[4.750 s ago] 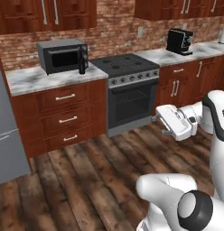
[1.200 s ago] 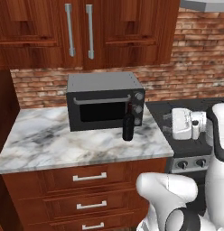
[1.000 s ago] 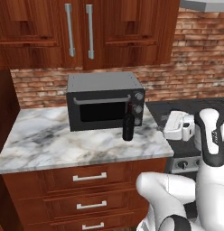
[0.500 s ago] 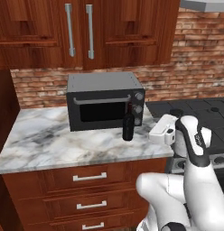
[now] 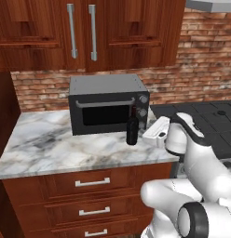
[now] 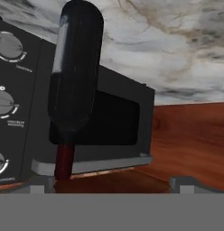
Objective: There is a wine glass and glass cup on the dining counter. Place the wine bottle next to the wine glass and the juice bottle next to the glass cup.
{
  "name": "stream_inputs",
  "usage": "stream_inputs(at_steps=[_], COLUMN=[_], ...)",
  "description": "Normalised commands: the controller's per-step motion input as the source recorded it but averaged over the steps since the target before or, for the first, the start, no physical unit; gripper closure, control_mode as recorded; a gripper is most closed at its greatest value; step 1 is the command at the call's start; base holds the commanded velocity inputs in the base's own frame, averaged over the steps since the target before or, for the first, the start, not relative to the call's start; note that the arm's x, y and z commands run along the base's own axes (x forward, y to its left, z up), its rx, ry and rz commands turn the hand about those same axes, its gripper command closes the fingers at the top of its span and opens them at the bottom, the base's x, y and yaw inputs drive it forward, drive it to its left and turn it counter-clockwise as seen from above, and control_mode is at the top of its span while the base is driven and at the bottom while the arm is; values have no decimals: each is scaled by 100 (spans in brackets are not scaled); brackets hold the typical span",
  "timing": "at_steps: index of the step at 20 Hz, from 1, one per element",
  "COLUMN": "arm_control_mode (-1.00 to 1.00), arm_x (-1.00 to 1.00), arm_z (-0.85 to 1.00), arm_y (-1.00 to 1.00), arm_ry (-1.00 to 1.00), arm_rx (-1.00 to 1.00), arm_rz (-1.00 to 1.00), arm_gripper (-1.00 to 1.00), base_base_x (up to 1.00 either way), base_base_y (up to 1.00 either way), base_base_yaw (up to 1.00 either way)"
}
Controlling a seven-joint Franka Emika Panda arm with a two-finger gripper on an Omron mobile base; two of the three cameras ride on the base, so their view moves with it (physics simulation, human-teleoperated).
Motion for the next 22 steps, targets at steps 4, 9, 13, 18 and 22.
stream_inputs(at_steps=[4,9,13,18,22], arm_control_mode=[-100,-100,-100,-100,-100], arm_x=[36,42,16,20,24], arm_z=[-20,-12,-13,-19,-10], arm_y=[0,0,0,0,0], arm_ry=[-3,-2,-2,0,0], arm_rx=[0,0,0,0,0], arm_rz=[0,0,0,0,-1], arm_gripper=[-100,-100,-100,-100,-100], base_base_x=[0,0,0,0,0], base_base_y=[0,0,0,0,0], base_base_yaw=[0,0,0,0,0])
